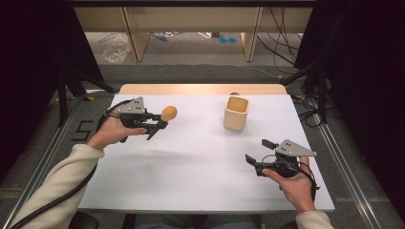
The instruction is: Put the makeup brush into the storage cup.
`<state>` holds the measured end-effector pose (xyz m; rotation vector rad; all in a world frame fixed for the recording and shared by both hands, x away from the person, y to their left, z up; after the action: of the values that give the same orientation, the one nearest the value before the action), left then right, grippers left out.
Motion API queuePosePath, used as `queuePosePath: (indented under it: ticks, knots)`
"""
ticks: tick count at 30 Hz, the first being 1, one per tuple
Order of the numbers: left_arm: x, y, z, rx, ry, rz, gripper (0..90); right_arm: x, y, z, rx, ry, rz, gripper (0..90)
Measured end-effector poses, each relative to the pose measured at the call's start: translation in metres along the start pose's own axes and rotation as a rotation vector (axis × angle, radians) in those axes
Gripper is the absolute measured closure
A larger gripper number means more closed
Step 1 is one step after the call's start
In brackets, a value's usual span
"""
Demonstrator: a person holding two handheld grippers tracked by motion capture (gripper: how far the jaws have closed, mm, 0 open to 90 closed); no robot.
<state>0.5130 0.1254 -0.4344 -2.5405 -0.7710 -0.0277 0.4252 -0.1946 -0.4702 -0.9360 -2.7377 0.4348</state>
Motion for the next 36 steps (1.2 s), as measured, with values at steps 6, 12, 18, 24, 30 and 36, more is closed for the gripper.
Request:
queuePosePath:
  ticks: [6, 12, 18, 24, 30, 36]
  knots:
    - [-0.004, 0.004, -0.006, -0.028, -0.002, 0.001, 66.5, 0.004, 0.008, -0.005, -0.029, -0.017, -0.016, 15.0]
    - [-0.009, 0.004, -0.014, -0.067, -0.020, 0.002, 66.5, 0.006, 0.012, -0.009, -0.030, -0.016, -0.020, 14.9]
    - [-0.010, 0.002, -0.019, -0.081, -0.009, -0.004, 66.5, 0.012, 0.022, -0.017, -0.037, -0.045, -0.037, 14.9]
    - [-0.013, 0.003, -0.023, -0.101, -0.019, -0.005, 66.5, 0.016, 0.031, -0.020, -0.036, -0.069, -0.045, 15.1]
    - [-0.017, 0.003, -0.028, -0.122, -0.024, -0.004, 66.5, 0.020, 0.033, -0.023, -0.048, -0.040, -0.059, 15.4]
    - [-0.017, 0.003, -0.033, -0.146, -0.039, -0.003, 66.5, 0.022, 0.039, -0.024, -0.049, -0.058, -0.065, 15.4]
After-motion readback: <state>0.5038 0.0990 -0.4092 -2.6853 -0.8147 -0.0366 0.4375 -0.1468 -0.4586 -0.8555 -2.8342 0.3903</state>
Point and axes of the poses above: each handheld gripper's, and its own axes: y roughly forward along the jaws, z roughly out of its underside, x roughly to its left, the point moved 10 cm from there along y, roughly forward along the jaws, and after that the axes turned 10 degrees about -z, right-handed, at the moved point
